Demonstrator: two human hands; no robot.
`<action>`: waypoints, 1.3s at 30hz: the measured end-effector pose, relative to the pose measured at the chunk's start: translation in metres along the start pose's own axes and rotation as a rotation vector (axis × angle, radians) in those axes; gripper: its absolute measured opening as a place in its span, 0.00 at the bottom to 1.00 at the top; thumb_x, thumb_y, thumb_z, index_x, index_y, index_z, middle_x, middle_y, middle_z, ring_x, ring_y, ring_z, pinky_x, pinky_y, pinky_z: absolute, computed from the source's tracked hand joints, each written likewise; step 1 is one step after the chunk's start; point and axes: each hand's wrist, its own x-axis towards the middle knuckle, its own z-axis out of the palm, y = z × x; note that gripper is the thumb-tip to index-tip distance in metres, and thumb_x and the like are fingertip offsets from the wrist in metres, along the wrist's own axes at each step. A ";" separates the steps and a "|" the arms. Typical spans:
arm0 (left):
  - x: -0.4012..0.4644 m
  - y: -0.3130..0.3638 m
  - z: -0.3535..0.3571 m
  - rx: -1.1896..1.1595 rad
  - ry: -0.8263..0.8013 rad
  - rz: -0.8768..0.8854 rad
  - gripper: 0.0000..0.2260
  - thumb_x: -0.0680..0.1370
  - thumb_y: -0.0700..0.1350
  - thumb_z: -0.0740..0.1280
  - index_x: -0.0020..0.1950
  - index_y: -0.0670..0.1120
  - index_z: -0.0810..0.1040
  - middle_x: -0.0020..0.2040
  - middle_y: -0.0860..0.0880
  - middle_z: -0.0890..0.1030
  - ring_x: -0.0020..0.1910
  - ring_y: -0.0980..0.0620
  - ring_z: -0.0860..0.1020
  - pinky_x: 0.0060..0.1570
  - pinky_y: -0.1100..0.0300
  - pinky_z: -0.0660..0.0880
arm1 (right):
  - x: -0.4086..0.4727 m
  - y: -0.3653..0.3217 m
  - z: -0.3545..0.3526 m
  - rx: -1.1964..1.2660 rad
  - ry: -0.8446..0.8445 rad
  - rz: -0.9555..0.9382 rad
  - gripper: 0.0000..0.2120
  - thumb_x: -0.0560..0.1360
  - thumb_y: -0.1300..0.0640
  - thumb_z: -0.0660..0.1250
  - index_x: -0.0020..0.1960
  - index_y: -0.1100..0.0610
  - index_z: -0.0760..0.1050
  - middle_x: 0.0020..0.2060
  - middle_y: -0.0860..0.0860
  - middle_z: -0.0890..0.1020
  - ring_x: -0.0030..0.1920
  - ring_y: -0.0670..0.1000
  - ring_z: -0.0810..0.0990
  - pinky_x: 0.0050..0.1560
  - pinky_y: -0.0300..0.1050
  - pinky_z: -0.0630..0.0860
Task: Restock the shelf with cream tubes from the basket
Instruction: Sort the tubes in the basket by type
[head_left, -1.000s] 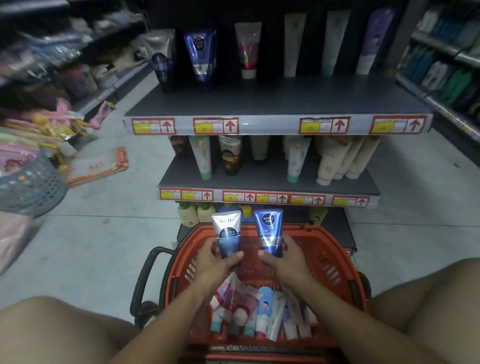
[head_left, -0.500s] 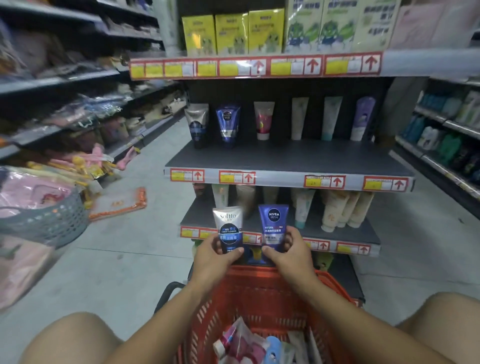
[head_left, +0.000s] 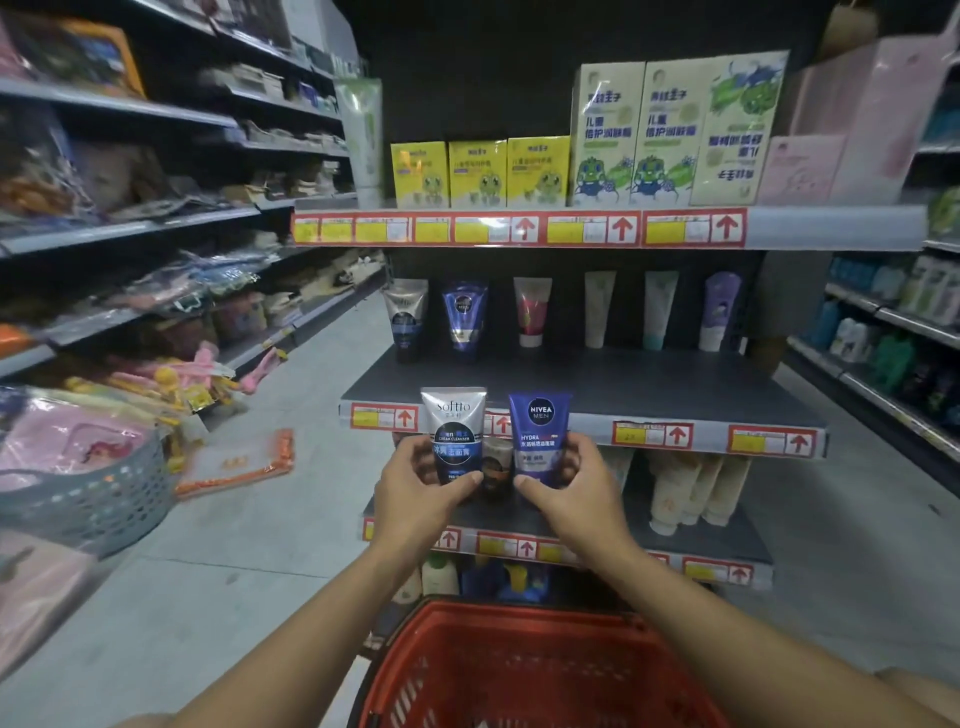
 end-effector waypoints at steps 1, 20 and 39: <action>0.005 0.003 0.000 0.004 0.007 0.008 0.28 0.69 0.44 0.85 0.64 0.51 0.77 0.53 0.56 0.86 0.50 0.60 0.84 0.51 0.61 0.83 | 0.006 -0.003 0.000 -0.001 0.007 -0.012 0.30 0.66 0.54 0.84 0.62 0.45 0.73 0.52 0.42 0.84 0.51 0.40 0.83 0.55 0.45 0.83; 0.126 0.038 0.010 0.214 0.025 0.152 0.31 0.71 0.50 0.83 0.71 0.49 0.75 0.57 0.56 0.82 0.48 0.62 0.79 0.40 0.74 0.71 | 0.126 -0.043 0.033 -0.114 0.082 -0.077 0.30 0.67 0.50 0.83 0.61 0.43 0.68 0.55 0.43 0.82 0.55 0.45 0.83 0.59 0.52 0.82; 0.169 0.014 0.031 0.362 -0.009 0.133 0.33 0.71 0.51 0.83 0.72 0.48 0.73 0.65 0.49 0.83 0.62 0.49 0.82 0.56 0.59 0.78 | 0.162 -0.021 0.059 -0.272 0.058 -0.049 0.33 0.68 0.51 0.82 0.65 0.49 0.67 0.60 0.48 0.77 0.58 0.48 0.78 0.55 0.44 0.76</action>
